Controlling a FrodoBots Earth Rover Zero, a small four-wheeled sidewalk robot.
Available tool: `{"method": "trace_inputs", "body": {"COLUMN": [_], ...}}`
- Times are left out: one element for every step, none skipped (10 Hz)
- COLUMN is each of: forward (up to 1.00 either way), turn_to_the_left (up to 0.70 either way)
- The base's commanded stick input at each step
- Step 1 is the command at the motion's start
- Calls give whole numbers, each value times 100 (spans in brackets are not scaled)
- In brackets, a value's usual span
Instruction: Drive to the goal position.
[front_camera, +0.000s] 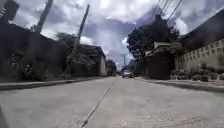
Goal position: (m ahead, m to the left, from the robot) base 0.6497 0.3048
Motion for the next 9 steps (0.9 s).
{"method": "trace_inputs", "body": {"forward": [70, 70, 70, 70, 70, 70, 70, 70, 70], "turn_to_the_left": [0, 0, 0, 0, 0, 0, 0, 0, 0]}}
